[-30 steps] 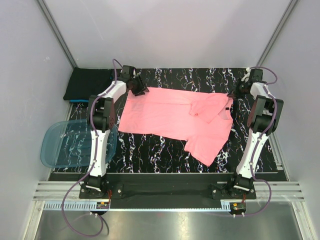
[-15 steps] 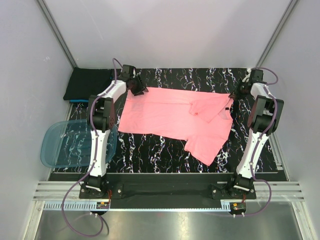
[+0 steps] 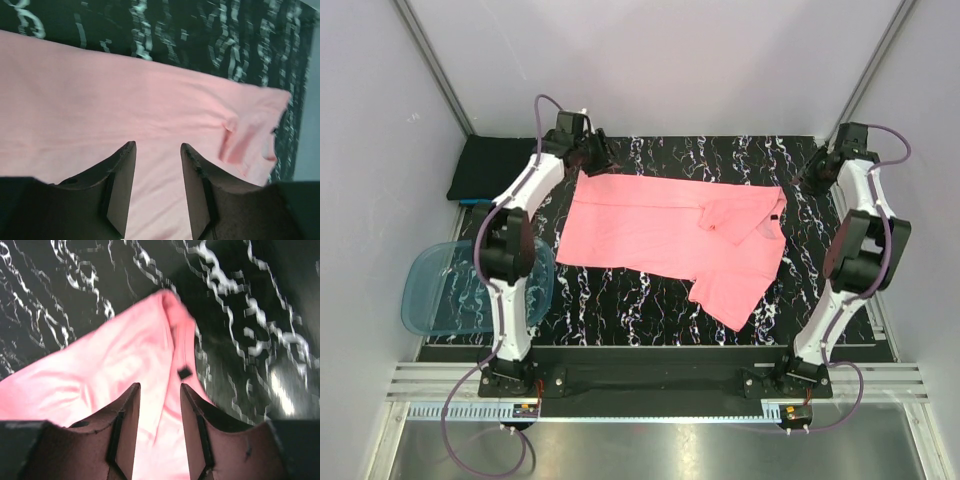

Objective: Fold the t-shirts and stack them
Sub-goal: Fold the tshirt

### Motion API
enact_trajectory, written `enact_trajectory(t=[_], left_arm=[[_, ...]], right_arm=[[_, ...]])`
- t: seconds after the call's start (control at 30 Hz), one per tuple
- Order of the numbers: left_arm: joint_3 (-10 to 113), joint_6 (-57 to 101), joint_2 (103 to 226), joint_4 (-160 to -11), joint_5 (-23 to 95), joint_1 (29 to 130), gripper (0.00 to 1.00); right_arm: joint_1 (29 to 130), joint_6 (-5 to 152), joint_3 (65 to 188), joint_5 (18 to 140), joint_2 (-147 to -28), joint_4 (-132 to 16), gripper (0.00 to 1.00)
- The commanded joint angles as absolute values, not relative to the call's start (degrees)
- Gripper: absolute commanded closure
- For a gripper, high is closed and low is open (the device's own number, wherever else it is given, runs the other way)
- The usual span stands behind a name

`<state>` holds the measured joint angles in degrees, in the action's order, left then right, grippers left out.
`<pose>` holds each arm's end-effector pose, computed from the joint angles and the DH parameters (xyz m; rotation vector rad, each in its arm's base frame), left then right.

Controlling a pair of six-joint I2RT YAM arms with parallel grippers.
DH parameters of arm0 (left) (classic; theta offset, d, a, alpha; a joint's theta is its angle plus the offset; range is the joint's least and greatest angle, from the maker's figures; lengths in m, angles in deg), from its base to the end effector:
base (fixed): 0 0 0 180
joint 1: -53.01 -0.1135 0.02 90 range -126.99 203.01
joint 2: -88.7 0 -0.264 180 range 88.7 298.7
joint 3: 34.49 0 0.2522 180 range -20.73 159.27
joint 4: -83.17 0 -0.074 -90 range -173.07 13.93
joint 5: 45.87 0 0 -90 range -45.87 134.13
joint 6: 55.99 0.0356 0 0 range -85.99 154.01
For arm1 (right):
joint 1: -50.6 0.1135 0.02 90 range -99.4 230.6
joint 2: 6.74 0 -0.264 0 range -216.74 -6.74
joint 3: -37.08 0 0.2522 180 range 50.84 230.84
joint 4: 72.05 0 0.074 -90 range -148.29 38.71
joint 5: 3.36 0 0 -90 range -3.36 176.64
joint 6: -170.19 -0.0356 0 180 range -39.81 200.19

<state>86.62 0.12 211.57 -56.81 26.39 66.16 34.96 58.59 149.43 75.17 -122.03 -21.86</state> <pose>0.4804 -0.1234 0.2556 -0.2646 2.3685 -0.7648 0.4352 -0.1145 0.2522 0.7172 2.3902 0.2934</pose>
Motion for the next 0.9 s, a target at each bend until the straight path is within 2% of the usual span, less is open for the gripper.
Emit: enact_trajectory(t=[0.0,0.3,0.47,0.87], left_arm=[[81.6,2.2,204.6,-59.5,26.5,72.8,0.54],[72.4,-3.3,204.6,-71.5,25.4,86.3,0.54],[73.0,-6.1,209.0,-75.8,25.4,88.1,0.54],[76.4,-9.8,217.0,-82.2,23.1,88.9,0.53]], right_arm=[[37.8,53.8,144.6,80.0,-114.6,-14.9,0.56],[52.0,49.9,130.4,83.3,-107.3,-12.5,0.63],[53.4,46.7,125.7,83.5,-108.0,-16.4,0.65],[55.8,43.5,127.3,85.6,-114.8,-19.1,0.64]])
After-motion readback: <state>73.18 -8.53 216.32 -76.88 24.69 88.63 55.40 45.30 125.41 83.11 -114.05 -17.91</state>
